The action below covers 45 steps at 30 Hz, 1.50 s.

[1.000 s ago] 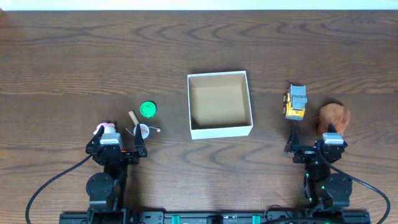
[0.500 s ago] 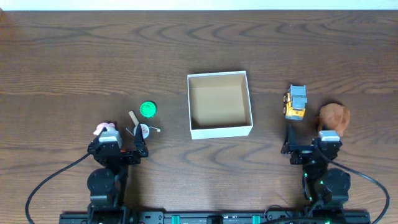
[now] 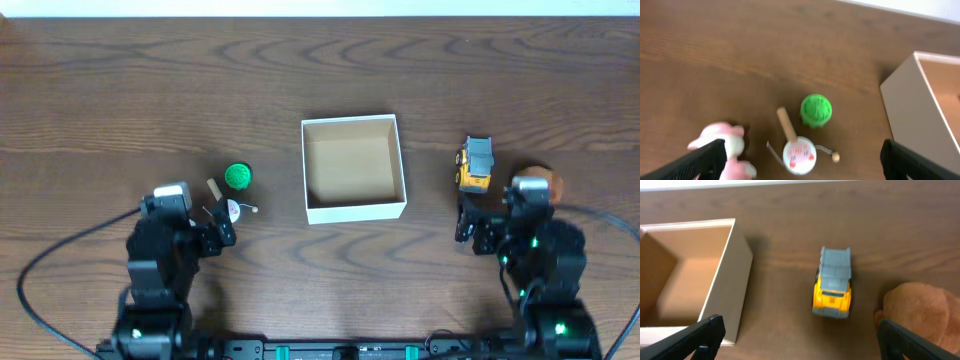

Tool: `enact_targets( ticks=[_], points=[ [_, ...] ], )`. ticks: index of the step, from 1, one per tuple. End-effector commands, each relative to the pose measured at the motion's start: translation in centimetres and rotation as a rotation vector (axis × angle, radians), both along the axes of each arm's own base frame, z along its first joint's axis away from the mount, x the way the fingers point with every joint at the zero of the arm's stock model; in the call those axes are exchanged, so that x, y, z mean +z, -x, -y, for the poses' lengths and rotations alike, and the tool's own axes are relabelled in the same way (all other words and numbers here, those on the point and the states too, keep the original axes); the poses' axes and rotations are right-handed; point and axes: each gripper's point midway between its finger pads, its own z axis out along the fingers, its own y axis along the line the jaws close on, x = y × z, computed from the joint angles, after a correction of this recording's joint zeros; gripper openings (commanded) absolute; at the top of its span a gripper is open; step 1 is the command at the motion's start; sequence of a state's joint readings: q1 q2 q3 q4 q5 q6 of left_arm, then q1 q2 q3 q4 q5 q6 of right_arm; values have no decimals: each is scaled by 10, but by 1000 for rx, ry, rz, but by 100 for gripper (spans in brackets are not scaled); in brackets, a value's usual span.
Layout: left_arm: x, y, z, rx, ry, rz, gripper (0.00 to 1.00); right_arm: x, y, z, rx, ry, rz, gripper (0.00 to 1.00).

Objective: Pack container

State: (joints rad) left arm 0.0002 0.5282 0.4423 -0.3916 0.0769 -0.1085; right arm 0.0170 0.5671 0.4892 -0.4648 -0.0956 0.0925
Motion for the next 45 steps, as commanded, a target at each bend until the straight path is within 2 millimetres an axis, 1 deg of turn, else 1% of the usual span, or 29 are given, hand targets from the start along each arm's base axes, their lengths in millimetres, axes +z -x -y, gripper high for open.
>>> enact_targets(
  ticks=[1,4,6,10,13,15,16,18,20,24,30,32,37,42,45],
  points=[
    [17,-5,1,-3,19,-75,98,11,-12,-2,30,4,-76,99],
    [20,-1,3,-7,24,-207,98,9,-21,-8,54,-16,-202,99],
    [23,3,3,-6,25,-307,98,4,-27,-8,57,-23,-330,99],
    [31,10,7,-21,42,-434,98,-2,-31,-9,57,-30,-515,99],
    [38,13,12,-42,68,-494,98,-5,-33,-14,79,-53,-625,99],
    [37,15,12,-42,68,-509,98,-11,-36,-10,52,-45,-655,99],
    [37,15,12,-42,68,-511,98,-16,-38,-3,-16,-46,-672,99],
    [37,15,12,-41,68,-512,98,-25,-43,14,-159,-44,-697,99],
    [37,14,12,-42,68,-509,98,-35,-51,23,-203,-19,-709,99],
    [37,14,12,-42,68,-505,98,-60,-76,27,-186,27,-715,99],
    [37,14,12,-42,68,-506,98,-100,-105,29,-193,36,-742,99],
    [37,14,12,-42,68,-506,98,-110,-114,30,-181,49,-735,99],
    [37,14,12,-42,68,-506,98,-128,-134,34,-172,83,-701,99],
    [37,14,12,-42,68,-506,98,-139,-136,33,-166,83,-717,99],
    [37,14,12,-42,68,-506,98,-140,-135,32,-165,84,-718,99]
  ],
)
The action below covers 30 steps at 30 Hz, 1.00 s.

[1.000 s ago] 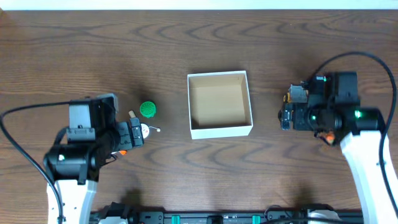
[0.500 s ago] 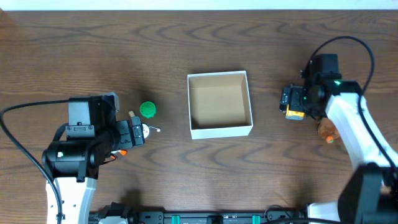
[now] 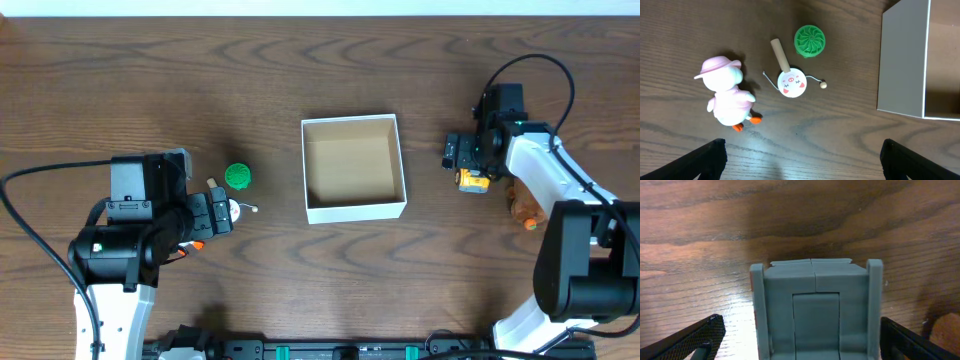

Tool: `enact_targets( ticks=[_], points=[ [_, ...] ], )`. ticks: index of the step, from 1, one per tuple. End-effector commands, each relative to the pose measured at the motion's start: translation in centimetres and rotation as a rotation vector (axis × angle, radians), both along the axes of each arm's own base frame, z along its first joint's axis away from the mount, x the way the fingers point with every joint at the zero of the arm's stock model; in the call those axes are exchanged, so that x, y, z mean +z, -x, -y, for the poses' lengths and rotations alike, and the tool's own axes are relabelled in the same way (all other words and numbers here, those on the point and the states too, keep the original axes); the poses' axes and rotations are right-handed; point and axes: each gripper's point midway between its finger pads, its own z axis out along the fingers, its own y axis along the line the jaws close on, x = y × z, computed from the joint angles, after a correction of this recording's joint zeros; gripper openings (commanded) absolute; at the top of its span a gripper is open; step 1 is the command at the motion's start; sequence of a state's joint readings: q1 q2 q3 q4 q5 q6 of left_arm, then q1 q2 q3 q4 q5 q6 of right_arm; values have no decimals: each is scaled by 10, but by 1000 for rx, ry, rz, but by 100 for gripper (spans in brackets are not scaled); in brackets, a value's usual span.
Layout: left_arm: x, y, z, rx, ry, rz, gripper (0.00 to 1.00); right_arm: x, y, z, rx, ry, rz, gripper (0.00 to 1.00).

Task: Pack container
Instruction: 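Reach the right gripper to the yellow toy truck and grasp it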

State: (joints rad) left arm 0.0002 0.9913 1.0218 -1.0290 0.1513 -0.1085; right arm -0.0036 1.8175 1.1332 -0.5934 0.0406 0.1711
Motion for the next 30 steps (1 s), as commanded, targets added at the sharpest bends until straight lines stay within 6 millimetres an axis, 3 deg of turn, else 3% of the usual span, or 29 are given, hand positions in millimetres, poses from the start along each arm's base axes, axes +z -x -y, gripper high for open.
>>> enact_targets(
  ticks=[1,2,6,12,19,23,30],
  points=[
    [6,-2,-1,13,10,14,98,4,-8,3,10,16,17,99],
    [6,-2,-1,13,10,14,98,4,-8,3,2,15,18,99],
    [6,-2,-1,13,10,14,98,5,-11,3,1,14,29,85],
    [5,-3,-1,13,10,11,98,7,-15,4,0,14,46,85],
    [-1,-5,-1,13,10,-20,98,8,-16,3,0,14,52,78],
    [-6,-6,-1,13,10,-41,98,8,-16,3,1,14,51,68],
    [-8,-7,-1,13,10,-51,98,9,-16,3,1,14,53,59]
  ],
)
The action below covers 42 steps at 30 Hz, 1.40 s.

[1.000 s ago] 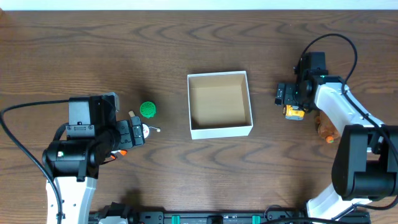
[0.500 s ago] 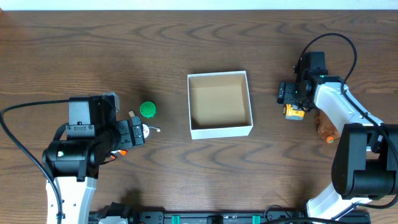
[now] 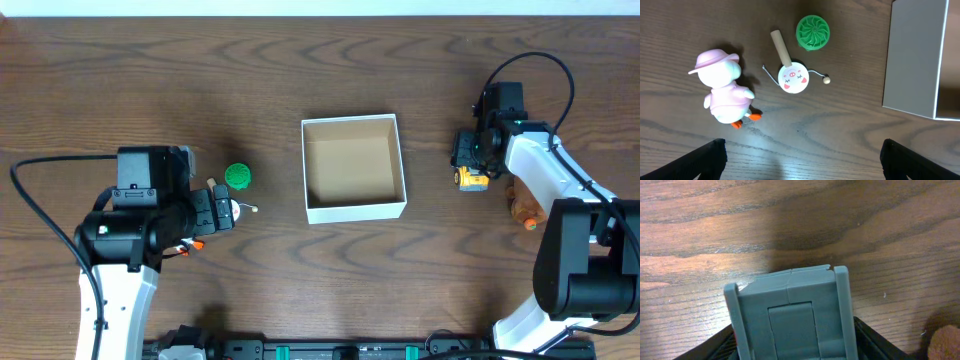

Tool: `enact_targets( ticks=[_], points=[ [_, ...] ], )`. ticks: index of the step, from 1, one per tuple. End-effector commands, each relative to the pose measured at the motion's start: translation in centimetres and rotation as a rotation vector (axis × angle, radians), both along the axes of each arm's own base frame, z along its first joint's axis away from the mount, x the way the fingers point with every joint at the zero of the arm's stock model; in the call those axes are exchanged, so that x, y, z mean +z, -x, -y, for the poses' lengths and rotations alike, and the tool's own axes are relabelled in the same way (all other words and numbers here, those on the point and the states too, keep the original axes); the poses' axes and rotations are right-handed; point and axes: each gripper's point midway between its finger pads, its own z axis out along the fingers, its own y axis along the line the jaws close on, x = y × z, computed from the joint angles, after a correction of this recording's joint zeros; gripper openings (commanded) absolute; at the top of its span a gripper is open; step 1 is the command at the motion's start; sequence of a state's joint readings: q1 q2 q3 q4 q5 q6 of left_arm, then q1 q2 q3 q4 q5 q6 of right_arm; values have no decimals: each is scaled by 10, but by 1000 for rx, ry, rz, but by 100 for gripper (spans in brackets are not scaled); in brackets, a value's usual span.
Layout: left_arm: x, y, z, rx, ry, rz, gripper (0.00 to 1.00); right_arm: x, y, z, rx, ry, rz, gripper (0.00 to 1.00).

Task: Pack container
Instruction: 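Reach the right gripper to the yellow toy truck and grasp it, then carry the truck into the white box and release it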

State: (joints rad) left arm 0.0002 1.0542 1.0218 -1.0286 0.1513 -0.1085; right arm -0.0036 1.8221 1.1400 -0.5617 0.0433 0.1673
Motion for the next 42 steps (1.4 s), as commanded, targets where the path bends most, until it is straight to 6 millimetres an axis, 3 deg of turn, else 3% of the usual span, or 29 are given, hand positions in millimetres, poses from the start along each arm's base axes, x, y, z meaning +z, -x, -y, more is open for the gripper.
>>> enact_targets(
  ticks=[1,6,10,15,18,21,25,28,32,36,38,42],
  points=[
    [5,-3,-1,13,9,12,98,6,-7,3,-2,10,20,57],
    [5,-3,-1,13,9,12,98,8,-8,2,-1,10,25,44],
    [5,-3,-1,13,9,12,98,17,-9,2,-1,10,46,25],
    [5,-3,-1,13,9,12,98,47,-12,-2,11,10,120,11],
    [5,-3,-1,13,9,12,98,76,-11,-13,43,10,187,1],
    [5,-3,-1,13,9,12,98,107,-5,-37,102,-10,252,1],
    [5,-3,-1,13,9,12,98,150,12,-96,245,-79,355,1],
    [5,-3,-1,13,9,12,98,170,26,-144,334,-129,411,1],
    [5,-3,-1,14,10,12,98,166,34,-183,323,-165,414,1],
    [5,-3,-1,14,10,12,98,136,33,-217,338,-161,373,1],
    [5,-3,-1,14,10,12,98,115,28,-224,319,-130,345,2],
    [5,-3,-1,14,10,12,98,78,14,-217,204,-78,309,7]
  ],
)
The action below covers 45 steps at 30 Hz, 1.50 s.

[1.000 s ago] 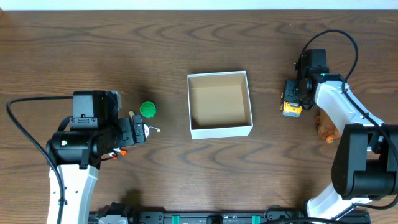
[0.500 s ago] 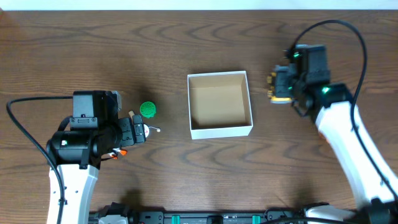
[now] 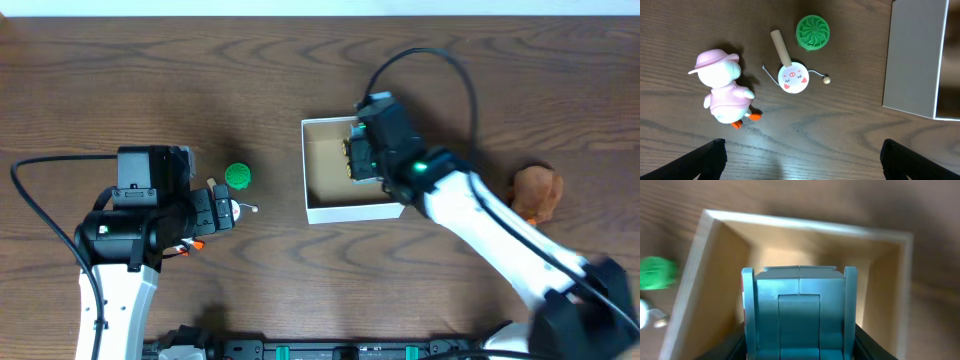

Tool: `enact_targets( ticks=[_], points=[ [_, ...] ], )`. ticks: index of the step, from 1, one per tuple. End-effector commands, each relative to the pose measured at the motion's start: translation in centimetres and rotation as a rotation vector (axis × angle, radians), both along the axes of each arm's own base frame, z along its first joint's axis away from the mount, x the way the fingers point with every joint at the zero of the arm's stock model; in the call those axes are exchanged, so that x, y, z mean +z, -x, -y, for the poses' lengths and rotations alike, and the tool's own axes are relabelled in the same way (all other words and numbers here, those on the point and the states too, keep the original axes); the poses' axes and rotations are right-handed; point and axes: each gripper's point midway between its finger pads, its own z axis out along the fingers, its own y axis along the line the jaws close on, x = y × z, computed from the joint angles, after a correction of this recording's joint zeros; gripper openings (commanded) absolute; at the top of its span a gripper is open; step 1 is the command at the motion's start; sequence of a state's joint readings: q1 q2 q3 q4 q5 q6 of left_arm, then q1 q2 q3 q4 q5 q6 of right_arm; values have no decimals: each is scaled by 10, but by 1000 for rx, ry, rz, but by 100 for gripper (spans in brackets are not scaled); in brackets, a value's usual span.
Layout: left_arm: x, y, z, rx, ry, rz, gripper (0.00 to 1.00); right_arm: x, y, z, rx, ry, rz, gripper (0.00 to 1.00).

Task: Pack container
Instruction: 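Carry the truck into the white box and release it, then move the right gripper to the brown teddy bear and grasp it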

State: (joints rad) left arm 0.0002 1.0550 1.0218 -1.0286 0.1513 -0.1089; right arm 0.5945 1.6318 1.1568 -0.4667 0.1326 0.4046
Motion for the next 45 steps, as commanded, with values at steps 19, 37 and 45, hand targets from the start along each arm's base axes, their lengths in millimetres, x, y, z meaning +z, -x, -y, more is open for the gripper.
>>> enact_targets(
  ticks=[19,37,45],
  points=[
    [6,-3,-1,13,9,12,98,16,-25,8,-51,-13,98,74],
    [6,-3,-1,13,9,12,98,63,52,299,-855,131,-72,99],
    [6,-3,-1,13,9,12,98,-2,67,362,-984,85,-279,99]
  ],
)
